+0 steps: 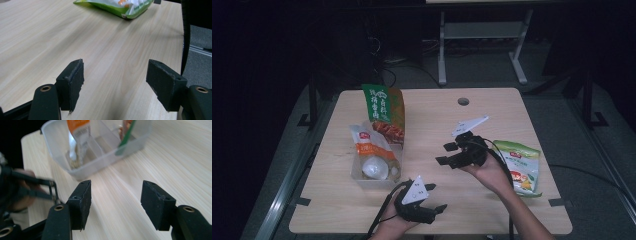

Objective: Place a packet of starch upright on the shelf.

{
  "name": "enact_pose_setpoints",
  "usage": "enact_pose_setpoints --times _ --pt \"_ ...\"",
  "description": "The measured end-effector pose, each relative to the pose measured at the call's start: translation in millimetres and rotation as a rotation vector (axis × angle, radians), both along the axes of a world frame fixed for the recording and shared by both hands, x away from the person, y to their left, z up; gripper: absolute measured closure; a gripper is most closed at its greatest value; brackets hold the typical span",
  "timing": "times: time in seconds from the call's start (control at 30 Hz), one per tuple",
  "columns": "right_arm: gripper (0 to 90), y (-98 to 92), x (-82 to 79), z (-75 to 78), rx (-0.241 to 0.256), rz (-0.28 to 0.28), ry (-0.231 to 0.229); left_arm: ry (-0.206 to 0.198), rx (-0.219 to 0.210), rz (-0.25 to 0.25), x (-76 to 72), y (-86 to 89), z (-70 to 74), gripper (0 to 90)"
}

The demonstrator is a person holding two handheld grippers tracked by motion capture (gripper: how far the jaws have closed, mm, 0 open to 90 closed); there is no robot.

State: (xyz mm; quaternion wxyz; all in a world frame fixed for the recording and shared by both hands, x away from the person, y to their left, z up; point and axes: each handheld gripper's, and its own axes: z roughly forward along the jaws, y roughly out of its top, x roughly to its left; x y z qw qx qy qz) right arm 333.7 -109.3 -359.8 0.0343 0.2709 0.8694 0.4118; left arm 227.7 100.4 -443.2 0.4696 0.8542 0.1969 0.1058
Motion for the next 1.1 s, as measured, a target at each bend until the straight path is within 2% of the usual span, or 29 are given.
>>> enact_pose_setpoints --times 0.07,0.27,0.33,0.4,0.53,0.73,0.97,1.1 --pt "38.7 -13.2 -3.9 1.9 -0.012 -0.026 -0.013 -0.008 -0.01 0.005 0.7 -1.1 1.9 29.5" --pt "35.8 -52.8 -5.9 2.4 0.006 -0.107 0.033 -0.01 -0.011 -0.007 5.7 -7.6 6.6 29.2" --pt "35.5 -63.6 -8.1 0.8 -0.019 -0.131 0.03 0.002 -0.032 0.002 5.7 -10.0 6.0 29.0" --pt "35.3 -74.6 -10.7 -2.0 -0.035 -0.156 0.027 -0.014 -0.012 -0.005 7.8 -10.8 6.9 28.9" --pt "32.4 -95.7 -12.6 -9.3 -0.082 -0.208 0.021 -0.021 -0.014 -0.009 9.2 -17.9 8.1 28.9" --pt "31.9 -116.1 -13.8 -16.5 -0.081 -0.269 0.055 -0.016 -0.014 -0.029 14.7 -29.7 11.9 29.0" --pt "28.0 -128.6 -17.1 -17.4 -0.113 -0.302 0.041 -0.019 -0.012 -0.041 20.2 -47.7 15.3 29.2" --pt "27.2 -138.6 -19.2 -20.3 -0.112 -0.327 0.058 -0.012 -0.011 -0.049 21.0 -55.3 16.6 29.4"
